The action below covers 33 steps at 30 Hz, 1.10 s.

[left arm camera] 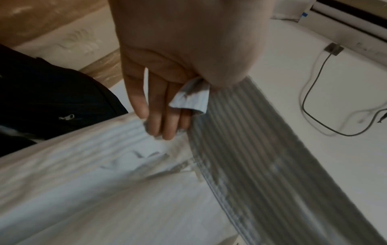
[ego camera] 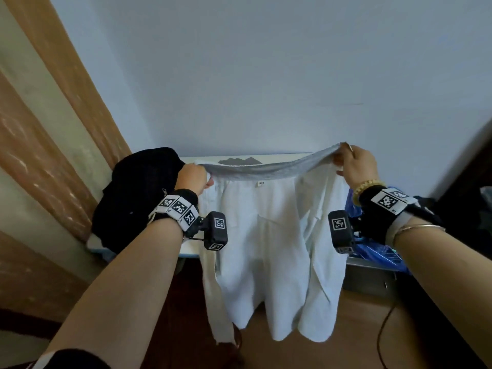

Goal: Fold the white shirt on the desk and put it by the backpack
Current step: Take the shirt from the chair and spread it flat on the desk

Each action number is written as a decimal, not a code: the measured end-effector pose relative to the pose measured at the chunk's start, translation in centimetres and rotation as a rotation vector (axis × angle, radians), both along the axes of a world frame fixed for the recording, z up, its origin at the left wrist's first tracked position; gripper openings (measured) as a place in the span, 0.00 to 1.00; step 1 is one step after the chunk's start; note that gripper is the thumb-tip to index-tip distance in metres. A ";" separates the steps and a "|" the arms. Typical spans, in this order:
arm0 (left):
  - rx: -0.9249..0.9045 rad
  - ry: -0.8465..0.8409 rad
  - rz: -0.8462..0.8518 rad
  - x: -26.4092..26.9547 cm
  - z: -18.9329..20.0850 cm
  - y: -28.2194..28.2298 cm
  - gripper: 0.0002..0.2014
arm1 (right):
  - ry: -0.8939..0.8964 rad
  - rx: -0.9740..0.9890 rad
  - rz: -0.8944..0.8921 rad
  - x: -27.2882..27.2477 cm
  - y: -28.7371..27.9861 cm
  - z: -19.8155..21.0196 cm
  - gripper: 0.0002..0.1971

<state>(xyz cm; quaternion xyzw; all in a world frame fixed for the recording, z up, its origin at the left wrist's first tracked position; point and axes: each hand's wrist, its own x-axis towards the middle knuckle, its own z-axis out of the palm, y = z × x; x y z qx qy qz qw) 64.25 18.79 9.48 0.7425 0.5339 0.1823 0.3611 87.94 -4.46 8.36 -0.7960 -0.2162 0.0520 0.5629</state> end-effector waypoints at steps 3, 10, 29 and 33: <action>0.124 0.006 -0.062 2.3 -1.1 3.0 0.12 | -0.058 0.023 -0.041 1.8 2.5 -1.0 0.30; 0.019 -0.205 0.005 7.7 -1.5 7.3 0.14 | -0.035 0.093 -0.014 3.9 7.6 0.5 0.25; 0.150 -0.251 0.003 19.5 -3.8 18.7 0.22 | 0.000 0.020 0.227 15.7 22.2 -4.9 0.22; 0.144 -0.262 -0.029 23.1 -5.5 23.6 0.24 | -0.012 -0.043 0.225 18.6 25.7 -6.6 0.23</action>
